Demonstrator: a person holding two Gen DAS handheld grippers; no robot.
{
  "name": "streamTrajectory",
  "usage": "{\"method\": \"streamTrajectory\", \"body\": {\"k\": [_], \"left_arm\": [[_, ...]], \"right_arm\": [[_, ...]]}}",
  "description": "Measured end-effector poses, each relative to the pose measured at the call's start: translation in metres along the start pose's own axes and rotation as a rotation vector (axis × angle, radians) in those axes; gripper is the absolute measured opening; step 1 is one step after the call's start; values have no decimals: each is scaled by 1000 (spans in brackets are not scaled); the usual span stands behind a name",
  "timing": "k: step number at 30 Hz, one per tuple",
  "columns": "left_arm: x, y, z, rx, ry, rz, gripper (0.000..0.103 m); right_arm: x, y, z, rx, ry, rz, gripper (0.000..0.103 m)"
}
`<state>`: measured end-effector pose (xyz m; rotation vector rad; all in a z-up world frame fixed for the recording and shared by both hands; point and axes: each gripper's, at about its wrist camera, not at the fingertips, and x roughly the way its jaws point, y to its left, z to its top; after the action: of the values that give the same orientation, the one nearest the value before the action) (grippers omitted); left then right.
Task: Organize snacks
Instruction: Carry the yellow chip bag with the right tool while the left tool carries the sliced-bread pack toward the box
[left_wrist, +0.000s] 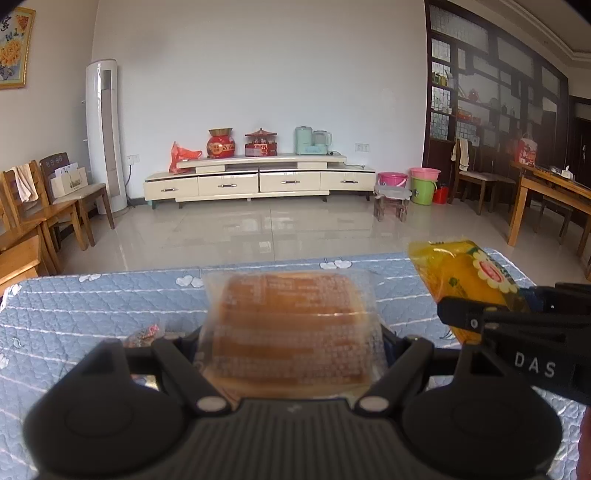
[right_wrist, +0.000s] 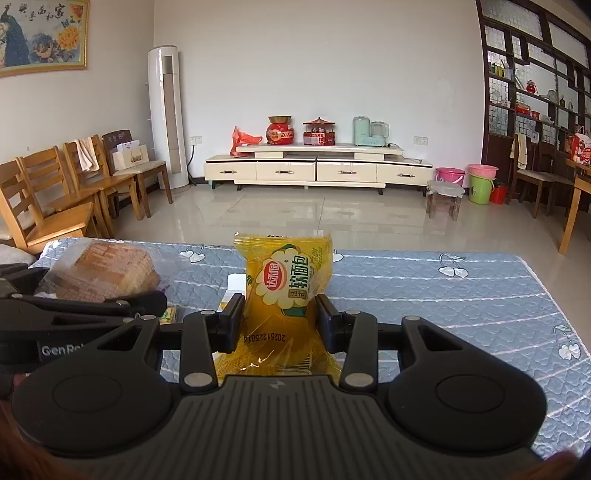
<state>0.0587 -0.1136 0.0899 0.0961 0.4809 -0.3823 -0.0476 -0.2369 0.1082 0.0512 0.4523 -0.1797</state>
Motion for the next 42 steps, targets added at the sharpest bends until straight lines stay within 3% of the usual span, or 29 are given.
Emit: {"method": "streamTrajectory", "body": {"k": [31,42], "left_arm": [[53,-14,-14,-14,107,-23,82],[73,2,-1,-32,104,-8,82]], "right_arm": [[46,18,11,16,119,34,50],[61,19,18,24,159,53,50]]}}
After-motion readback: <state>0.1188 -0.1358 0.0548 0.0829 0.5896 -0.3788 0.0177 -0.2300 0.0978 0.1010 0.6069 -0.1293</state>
